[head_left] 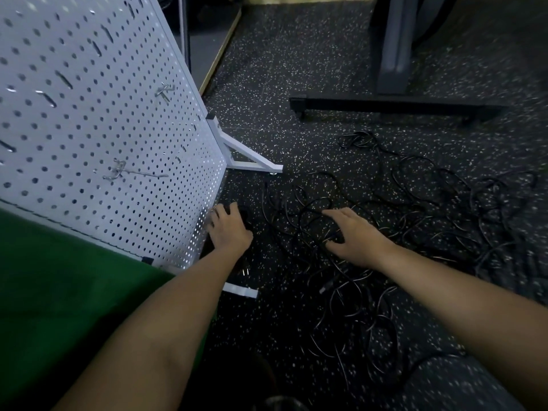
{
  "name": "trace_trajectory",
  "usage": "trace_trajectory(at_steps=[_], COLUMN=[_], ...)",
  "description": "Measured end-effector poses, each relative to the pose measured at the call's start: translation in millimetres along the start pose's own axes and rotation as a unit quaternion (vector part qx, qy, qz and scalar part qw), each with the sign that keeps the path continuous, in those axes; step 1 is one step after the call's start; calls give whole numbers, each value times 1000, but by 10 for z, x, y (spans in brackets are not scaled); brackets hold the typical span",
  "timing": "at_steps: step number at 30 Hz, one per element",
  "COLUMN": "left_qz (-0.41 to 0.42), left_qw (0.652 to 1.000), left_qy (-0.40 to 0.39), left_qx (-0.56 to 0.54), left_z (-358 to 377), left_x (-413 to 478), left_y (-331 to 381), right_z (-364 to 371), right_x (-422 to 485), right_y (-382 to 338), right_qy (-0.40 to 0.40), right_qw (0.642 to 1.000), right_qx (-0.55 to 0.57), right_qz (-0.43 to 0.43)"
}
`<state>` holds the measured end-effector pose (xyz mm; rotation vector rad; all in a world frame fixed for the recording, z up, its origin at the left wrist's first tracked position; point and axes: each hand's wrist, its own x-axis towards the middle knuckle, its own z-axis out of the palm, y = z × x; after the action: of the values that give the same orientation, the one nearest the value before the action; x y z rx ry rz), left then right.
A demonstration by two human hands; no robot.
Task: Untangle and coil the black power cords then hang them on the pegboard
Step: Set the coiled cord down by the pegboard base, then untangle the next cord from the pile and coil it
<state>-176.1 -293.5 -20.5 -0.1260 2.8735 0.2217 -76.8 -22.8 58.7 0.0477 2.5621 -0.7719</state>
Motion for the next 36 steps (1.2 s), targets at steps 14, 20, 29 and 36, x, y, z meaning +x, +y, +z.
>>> trace_trajectory(at_steps=[14, 20, 29, 36], left_qz=[358, 459, 413, 434], left_qw=[914, 838, 853, 838], left_qy=[-188, -245, -273, -298], left_qx=[33, 164, 164, 144], left_z=[-295, -683, 19, 683], left_x=[-656, -1103, -1508, -1733], left_y=[1351, 2226, 2899, 3297], right_z=[-397, -640, -261, -237], right_x=[-976, -1419, -1991, -2030], right_y=[861, 1446, 2403, 3010], right_qy=[10, 54, 2, 37], right_qw=[996, 989, 966, 950], right_qx=[-3, 22, -2, 27], right_qz=[86, 139, 257, 307])
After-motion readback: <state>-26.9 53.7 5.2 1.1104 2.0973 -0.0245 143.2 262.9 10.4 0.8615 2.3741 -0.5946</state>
